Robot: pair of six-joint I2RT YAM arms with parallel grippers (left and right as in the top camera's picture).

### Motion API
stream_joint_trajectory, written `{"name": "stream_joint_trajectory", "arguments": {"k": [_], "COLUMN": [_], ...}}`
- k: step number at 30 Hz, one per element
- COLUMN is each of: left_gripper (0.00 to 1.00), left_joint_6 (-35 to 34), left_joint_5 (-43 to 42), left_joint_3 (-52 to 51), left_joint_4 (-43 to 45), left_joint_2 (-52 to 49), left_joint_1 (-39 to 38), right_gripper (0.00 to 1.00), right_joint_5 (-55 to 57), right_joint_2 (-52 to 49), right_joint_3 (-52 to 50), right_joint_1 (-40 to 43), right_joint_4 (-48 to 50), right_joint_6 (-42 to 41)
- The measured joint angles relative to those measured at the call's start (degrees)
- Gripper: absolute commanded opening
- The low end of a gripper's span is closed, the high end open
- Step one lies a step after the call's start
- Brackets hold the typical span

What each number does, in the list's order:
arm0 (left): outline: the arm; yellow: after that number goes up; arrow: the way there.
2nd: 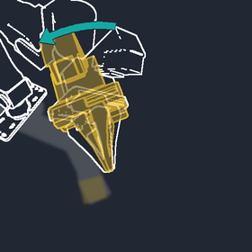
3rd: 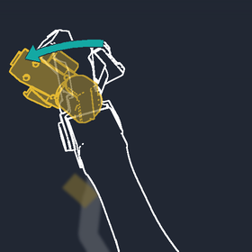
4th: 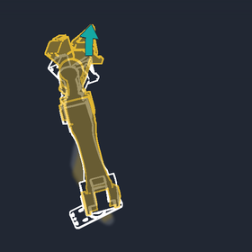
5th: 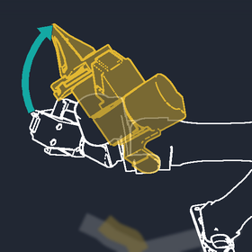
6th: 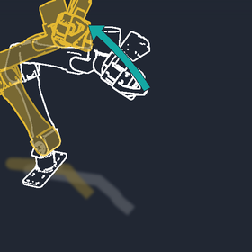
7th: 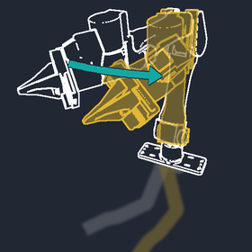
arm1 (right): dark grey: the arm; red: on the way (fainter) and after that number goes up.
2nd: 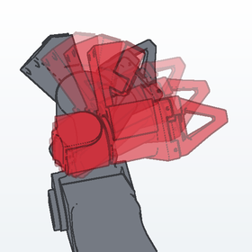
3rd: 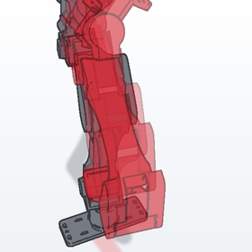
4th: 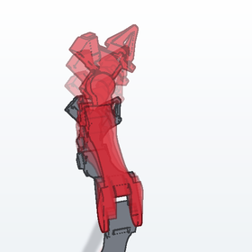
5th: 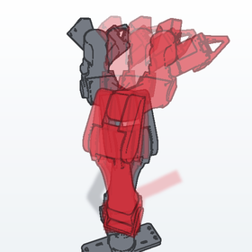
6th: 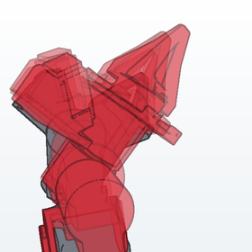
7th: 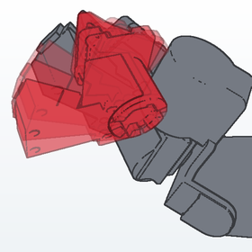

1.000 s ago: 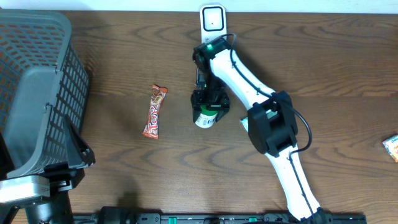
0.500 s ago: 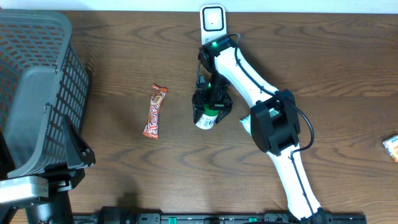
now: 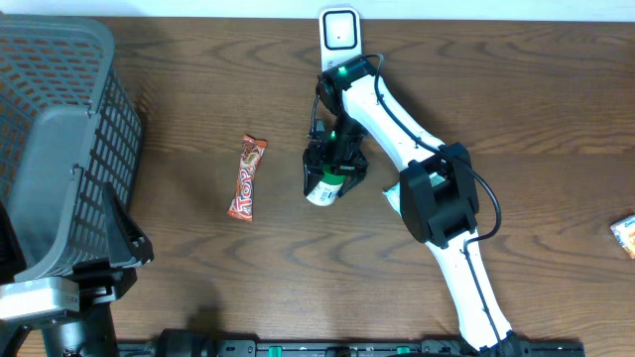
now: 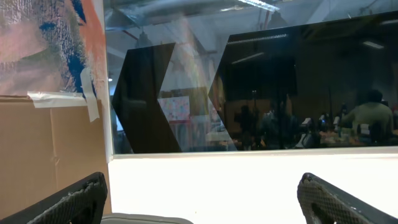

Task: Scan the item barcode
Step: 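Lift the jar with the right gripper and tilt it near the bar, then carry the green-lidded jar with the right gripper up to the scanner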

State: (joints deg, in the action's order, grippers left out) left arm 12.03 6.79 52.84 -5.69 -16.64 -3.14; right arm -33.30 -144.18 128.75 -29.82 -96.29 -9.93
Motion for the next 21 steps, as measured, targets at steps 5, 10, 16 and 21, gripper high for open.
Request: {"name": "stream_joint_trajectory", "arguments": {"k": [5, 10, 16, 21], "left_gripper": [0.98, 0.98, 0.98, 0.98], "left_joint_6": [0.0, -0.02, -0.02, -0.02], "left_joint_5": [0.0, 0.0, 0.0, 0.0], "left_joint_3": [0.0, 0.0, -0.07, -0.13], "left_joint_4": [-0.07, -0.07, -0.09, -0.09], "left_joint_2": [0.0, 0.0, 0.0, 0.0], "left_joint_1": [0.0, 0.0, 0.0, 0.0], "right_gripper": [0.42, 0.4, 0.37, 0.35], "right_joint_5": [-9.01, -17.05, -20.13, -19.8], "right_joint_2": [0.0, 0.0, -0.02, -0.04], "right_joint_3": [0.02, 0.85, 5.11, 15.08], "right_joint_1": [-0.04, -0.44, -1.33, -1.79], "right_joint_4": [1.31, 2.08, 1.62, 0.5], "right_joint_6": [3.23, 6.86, 10.23, 11.06]}}
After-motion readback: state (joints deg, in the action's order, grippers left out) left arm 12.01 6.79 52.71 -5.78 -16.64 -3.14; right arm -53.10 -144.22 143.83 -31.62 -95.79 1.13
